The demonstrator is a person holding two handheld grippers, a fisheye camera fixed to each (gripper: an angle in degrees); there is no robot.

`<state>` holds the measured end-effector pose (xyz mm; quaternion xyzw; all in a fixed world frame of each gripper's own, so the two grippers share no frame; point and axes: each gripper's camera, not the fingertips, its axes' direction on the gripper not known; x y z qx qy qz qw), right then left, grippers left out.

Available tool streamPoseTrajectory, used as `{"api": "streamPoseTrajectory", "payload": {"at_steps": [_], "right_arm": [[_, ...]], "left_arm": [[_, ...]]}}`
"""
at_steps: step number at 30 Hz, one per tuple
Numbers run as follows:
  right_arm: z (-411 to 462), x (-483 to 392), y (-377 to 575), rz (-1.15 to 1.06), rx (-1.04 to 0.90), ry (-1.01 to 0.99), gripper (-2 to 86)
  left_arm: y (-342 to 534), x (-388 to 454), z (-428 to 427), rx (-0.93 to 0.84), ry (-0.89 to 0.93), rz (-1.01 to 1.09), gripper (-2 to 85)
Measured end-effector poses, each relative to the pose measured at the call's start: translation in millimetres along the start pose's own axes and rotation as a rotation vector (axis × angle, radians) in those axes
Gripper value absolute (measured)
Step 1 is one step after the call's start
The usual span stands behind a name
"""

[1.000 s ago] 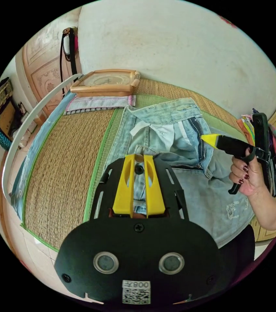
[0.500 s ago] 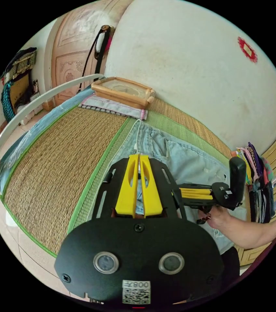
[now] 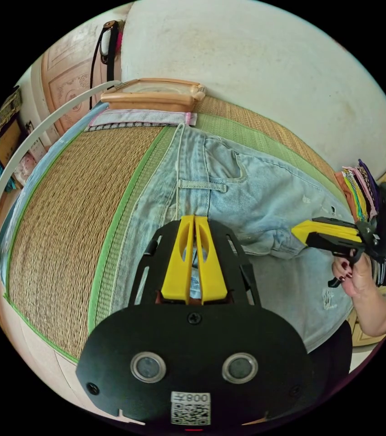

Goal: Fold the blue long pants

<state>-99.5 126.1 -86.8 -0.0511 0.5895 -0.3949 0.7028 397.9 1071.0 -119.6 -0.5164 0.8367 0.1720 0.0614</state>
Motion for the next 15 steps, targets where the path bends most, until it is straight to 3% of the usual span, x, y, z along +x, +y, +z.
{"api": "streamPoseTrajectory", "payload": {"at_steps": [3,11,15], "right_arm": [[29.3,9.7,1.3,0.036,-0.102,0.015,0.2],[31.0,8.8,7.9,0.051,-0.046,0.022,0.2],[29.7,16.3,2.9,0.083,-0.076,-0.011,0.2]], "left_arm": [[-3.2,2.8,-1.7,-0.014,0.001,-0.012,0.1],[-22.0,9.7,-1.0,-0.044,-0.021,-0.021,0.1],[-16.1,28.3,-28.8,0.043,-0.005,-0.01,0.1]]}}
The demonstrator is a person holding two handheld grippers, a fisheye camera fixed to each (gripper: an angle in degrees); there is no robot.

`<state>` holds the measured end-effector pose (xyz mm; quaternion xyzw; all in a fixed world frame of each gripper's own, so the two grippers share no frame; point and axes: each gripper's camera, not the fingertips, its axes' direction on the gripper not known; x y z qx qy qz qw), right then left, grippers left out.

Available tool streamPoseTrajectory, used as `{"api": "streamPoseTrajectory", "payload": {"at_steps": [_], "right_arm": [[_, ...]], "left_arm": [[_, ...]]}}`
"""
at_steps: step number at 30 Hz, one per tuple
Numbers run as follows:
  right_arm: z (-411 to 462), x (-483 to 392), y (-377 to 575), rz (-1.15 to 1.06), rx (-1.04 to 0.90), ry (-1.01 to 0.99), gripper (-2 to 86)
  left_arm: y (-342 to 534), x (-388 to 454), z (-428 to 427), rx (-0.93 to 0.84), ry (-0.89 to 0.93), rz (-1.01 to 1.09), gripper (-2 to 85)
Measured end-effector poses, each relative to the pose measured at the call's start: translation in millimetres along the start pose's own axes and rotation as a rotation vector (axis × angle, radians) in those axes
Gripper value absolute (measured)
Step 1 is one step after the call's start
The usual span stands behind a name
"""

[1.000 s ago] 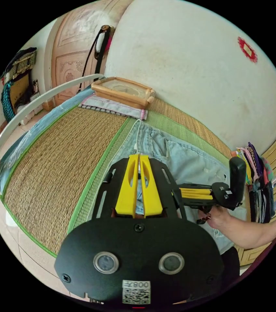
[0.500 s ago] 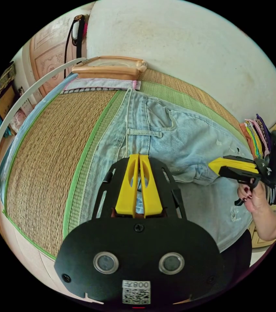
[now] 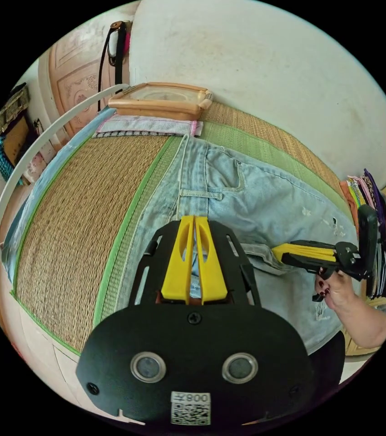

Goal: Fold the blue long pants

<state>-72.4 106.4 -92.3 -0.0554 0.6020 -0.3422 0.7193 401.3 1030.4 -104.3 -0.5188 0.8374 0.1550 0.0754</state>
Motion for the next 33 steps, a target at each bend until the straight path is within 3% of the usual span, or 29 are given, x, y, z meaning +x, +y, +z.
{"api": "streamPoseTrajectory", "payload": {"at_steps": [2,5,6,9,14,16,17,33], "right_arm": [[0.8,-0.3,1.1,0.005,0.009,0.01,0.1],[-0.2,4.5,4.2,0.034,0.024,-0.01,0.1],[-2.8,6.7,3.9,0.043,0.019,-0.024,0.1],[-25.2,7.5,5.5,0.048,0.047,0.014,0.1],[-36.2,28.8,9.0,0.083,0.05,0.053,0.0],[-24.0,42.4,11.5,0.112,0.051,0.024,0.0],[-23.7,44.9,11.3,0.121,0.048,0.015,0.0],[-88.2,42.1,53.5,0.147,0.164,-0.014,0.1]], "left_arm": [[2.8,15.1,-5.9,0.017,0.066,0.065,0.1],[2.2,32.2,24.7,-0.141,-0.094,0.16,0.0],[4.0,29.6,26.0,-0.098,-0.067,0.165,0.0],[1.6,21.0,13.5,-0.093,-0.008,0.032,0.0],[29.2,53.4,-4.2,-0.068,0.156,0.132,0.1],[40.8,63.9,15.3,-0.187,0.114,0.163,0.1],[49.4,65.1,12.4,-0.123,0.104,0.172,0.1],[57.8,66.8,-11.6,-0.204,0.114,0.147,0.1]]}}
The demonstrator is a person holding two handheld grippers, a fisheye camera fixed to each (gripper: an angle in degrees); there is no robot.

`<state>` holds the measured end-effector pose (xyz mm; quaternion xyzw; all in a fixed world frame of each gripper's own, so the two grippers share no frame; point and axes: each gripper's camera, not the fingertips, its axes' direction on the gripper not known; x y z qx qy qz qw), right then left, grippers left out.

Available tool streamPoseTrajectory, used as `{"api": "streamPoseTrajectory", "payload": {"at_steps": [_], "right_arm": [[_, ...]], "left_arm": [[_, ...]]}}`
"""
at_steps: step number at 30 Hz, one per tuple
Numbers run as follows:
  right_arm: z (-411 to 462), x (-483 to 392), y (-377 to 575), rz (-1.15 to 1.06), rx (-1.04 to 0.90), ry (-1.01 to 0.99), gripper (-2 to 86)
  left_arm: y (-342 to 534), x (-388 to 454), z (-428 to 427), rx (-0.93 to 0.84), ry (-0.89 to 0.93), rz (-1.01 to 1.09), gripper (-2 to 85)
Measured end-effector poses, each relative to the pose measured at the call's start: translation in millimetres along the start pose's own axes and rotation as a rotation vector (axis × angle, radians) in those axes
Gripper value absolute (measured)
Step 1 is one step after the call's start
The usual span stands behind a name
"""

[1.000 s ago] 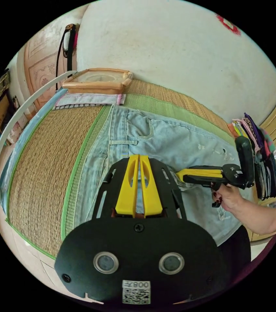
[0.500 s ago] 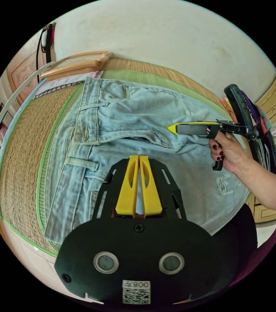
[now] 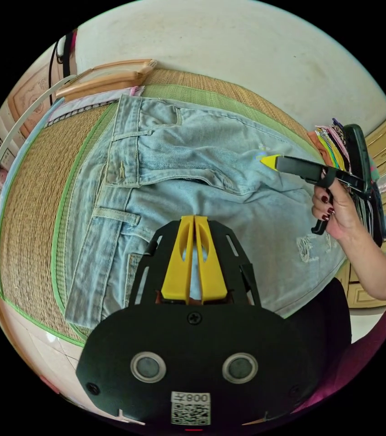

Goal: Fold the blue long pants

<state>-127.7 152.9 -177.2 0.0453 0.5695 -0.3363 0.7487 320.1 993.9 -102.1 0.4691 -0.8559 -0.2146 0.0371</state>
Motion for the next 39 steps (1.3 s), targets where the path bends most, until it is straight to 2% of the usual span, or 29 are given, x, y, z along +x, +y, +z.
{"api": "streamPoseTrajectory", "payload": {"at_steps": [3,8,11,15,20,22,25,29,32,36,39], "right_arm": [[-1.2,-6.3,15.6,-0.002,-0.027,-0.035,0.1],[41.7,-17.2,40.7,-0.037,-0.197,0.015,0.1],[37.7,-13.6,47.3,0.0,-0.158,-0.021,0.1],[24.9,-15.0,44.0,-0.027,-0.128,0.024,0.1],[10.4,8.9,39.2,0.065,-0.08,0.011,0.0],[9.0,12.7,40.2,0.075,-0.105,-0.009,0.0],[-18.1,10.2,37.7,0.061,-0.035,-0.031,0.0],[-38.7,30.2,24.1,0.105,0.038,0.044,0.1],[-16.9,61.5,8.0,0.181,-0.041,0.151,0.0],[-11.7,82.0,1.0,0.214,-0.035,0.076,0.0],[-27.7,73.8,2.5,0.212,0.004,0.14,0.1]], "left_arm": [[6.3,-1.8,-0.5,-0.015,-0.02,-0.005,0.1],[19.8,5.0,-7.1,-0.023,-0.07,0.042,0.1],[19.4,1.4,-10.7,-0.028,-0.05,0.009,0.2],[8.4,7.9,-21.4,0.068,-0.019,0.029,0.1],[-10.4,-5.1,6.4,-0.009,-0.081,0.023,0.1],[-9.3,-13.5,4.3,-0.004,-0.043,-0.021,0.1],[-4.4,-12.5,-9.7,0.036,-0.026,-0.015,0.2],[-11.5,-3.7,-18.8,0.1,0.018,0.038,0.1],[-25.5,-4.1,4.0,0.046,-0.031,0.049,0.2],[-29.2,-17.1,22.1,0.014,-0.026,0.033,0.2],[-19.2,-26.5,11.9,0.043,0.007,0.016,0.2]]}}
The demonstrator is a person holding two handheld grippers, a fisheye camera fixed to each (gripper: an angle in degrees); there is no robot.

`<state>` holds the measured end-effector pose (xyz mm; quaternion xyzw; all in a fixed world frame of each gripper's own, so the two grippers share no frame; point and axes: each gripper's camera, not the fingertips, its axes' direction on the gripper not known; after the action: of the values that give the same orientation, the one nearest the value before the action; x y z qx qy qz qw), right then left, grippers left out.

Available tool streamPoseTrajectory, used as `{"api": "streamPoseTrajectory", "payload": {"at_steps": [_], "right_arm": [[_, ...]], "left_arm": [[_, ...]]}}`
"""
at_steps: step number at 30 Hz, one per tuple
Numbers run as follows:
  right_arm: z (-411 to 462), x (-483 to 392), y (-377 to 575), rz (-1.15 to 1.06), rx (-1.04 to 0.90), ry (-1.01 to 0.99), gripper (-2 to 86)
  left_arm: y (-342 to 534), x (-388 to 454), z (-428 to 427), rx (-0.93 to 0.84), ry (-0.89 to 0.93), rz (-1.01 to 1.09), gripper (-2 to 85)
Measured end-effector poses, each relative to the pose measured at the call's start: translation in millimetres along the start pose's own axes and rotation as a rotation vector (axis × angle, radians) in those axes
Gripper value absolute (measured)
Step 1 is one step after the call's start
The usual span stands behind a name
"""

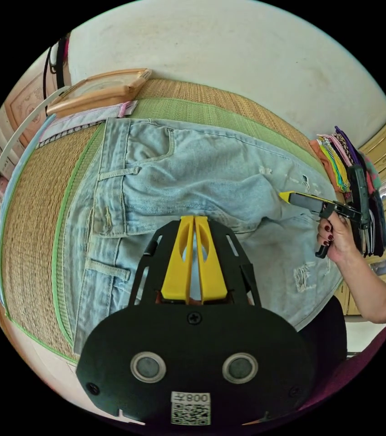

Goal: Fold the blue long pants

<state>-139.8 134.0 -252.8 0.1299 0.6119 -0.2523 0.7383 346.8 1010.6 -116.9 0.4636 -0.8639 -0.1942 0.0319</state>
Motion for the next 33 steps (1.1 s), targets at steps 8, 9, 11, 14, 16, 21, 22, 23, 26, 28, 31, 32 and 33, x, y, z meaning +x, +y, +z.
{"api": "streamPoseTrajectory", "payload": {"at_steps": [8,9,11,14,16,21,22,23,26,28,31,32,33], "right_arm": [[-18.3,-49.4,67.5,-0.121,-0.127,-0.009,0.0],[-13.8,-60.1,79.7,-0.133,-0.171,-0.002,0.0],[-7.0,-72.6,94.1,-0.126,-0.223,-0.009,0.0],[9.1,-90.2,108.0,-0.128,-0.292,0.073,0.1],[10.0,-97.4,103.5,-0.124,-0.296,0.103,0.1],[17.6,-115.0,89.2,-0.127,-0.36,0.19,0.2],[19.3,-119.6,89.0,-0.14,-0.359,0.214,0.2],[19.9,-121.0,88.6,-0.14,-0.357,0.222,0.2],[20.9,-119.4,83.9,-0.093,-0.354,0.218,0.2],[20.3,-115.9,81.7,-0.075,-0.35,0.199,0.2],[19.3,-113.8,81.9,-0.08,-0.336,0.188,0.2],[19.1,-113.5,82.5,-0.084,-0.33,0.187,0.2],[18.4,-112.6,84.1,-0.093,-0.316,0.183,0.3]], "left_arm": [[68.7,-50.4,-19.8,-0.013,-0.021,-0.116,0.1],[78.3,-58.2,-15.2,-0.037,-0.024,-0.138,0.1],[90.5,-67.8,-4.8,-0.079,-0.03,-0.167,0.1],[98.3,-74.0,5.9,-0.041,-0.016,-0.14,0.1],[93.8,-75.6,13.0,-0.053,-0.028,-0.138,0.1],[82.8,-83.4,34.7,-0.09,-0.028,-0.101,0.0],[81.9,-85.4,37.2,-0.094,-0.021,-0.105,0.0],[79.5,-89.7,42.3,-0.101,-0.005,-0.116,0.0],[69.4,-96.9,56.7,-0.119,0.009,-0.126,0.1],[61.2,-99.9,66.2,-0.135,0.009,-0.131,0.1],[46.4,-101.7,81.9,-0.162,-0.006,-0.111,0.1],[40.7,-102.4,88.2,-0.17,-0.012,-0.102,0.1],[35.0,-103.6,94.6,-0.176,-0.013,-0.092,0.1]]}}
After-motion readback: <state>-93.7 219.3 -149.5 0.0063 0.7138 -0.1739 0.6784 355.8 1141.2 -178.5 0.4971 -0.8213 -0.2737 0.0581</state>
